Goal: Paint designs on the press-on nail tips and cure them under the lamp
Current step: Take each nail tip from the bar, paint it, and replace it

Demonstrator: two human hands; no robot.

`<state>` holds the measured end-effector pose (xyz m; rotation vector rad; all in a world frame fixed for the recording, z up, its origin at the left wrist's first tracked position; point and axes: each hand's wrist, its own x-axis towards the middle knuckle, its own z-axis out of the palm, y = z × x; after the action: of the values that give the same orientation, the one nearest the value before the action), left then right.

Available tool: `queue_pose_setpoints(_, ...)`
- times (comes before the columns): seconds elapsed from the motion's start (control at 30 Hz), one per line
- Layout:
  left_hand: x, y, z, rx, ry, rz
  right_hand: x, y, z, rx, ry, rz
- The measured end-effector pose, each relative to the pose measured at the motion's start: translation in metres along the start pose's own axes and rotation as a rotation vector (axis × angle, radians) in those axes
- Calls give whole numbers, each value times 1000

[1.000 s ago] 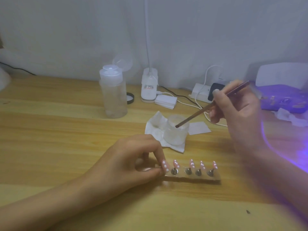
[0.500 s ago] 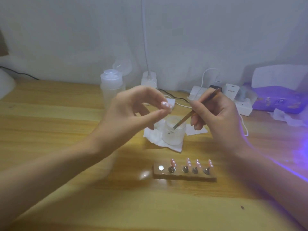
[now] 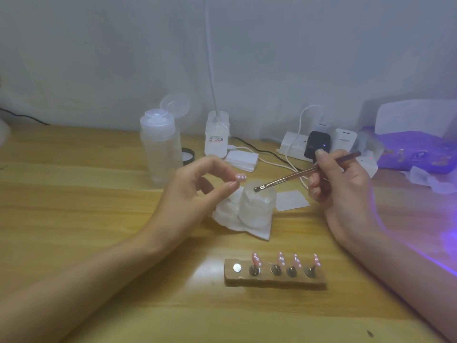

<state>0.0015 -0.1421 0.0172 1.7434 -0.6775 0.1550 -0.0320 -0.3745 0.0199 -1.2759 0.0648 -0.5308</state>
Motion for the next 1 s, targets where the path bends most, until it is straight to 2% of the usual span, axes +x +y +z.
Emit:
queue_pose_setpoints(0.2,-4,-9,1,17,-52,-32,-1,1,-6,71,7,89)
queue_pose_setpoints(0.4,-4,-11,2,-16,-73,-48,1,5,-8,79,-26,103)
queue_pose_setpoints(0.8,-3,-11,3,-2,-76,-22,-3,3,-2,-20,-157,30)
queue_pose_setpoints(1.0,-4,-9,3,36,-74,24,-3,3,-4,-2,-84,31)
